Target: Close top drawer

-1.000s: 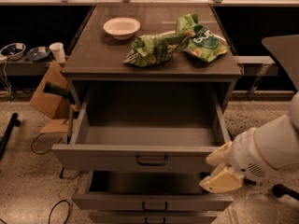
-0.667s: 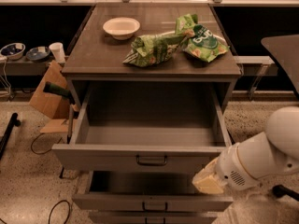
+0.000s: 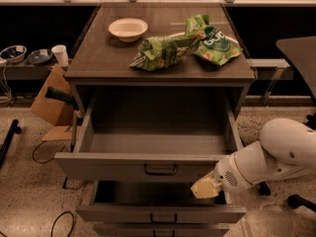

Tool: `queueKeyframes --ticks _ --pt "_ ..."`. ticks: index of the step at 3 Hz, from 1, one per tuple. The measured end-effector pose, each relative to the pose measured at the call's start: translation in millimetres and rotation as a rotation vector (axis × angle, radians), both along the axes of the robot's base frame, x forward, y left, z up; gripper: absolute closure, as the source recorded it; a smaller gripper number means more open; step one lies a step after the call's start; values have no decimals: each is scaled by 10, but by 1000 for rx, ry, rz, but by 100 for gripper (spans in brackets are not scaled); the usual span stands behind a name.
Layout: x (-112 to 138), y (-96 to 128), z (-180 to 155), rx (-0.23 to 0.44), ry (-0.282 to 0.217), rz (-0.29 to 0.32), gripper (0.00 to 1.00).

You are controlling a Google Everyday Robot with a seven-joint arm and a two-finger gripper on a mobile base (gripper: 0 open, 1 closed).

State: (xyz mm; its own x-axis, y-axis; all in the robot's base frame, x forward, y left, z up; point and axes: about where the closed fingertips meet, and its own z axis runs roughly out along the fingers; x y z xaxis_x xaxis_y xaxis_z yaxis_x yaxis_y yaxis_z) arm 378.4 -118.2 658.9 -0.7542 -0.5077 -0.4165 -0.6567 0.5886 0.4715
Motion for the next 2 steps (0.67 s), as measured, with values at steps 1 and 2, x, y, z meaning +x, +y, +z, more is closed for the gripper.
queueKeyframes --ticks 1,2 --pt "205 75 -127 41 78 -76 100" --pt "425 102 -155 59 114 -121 100"
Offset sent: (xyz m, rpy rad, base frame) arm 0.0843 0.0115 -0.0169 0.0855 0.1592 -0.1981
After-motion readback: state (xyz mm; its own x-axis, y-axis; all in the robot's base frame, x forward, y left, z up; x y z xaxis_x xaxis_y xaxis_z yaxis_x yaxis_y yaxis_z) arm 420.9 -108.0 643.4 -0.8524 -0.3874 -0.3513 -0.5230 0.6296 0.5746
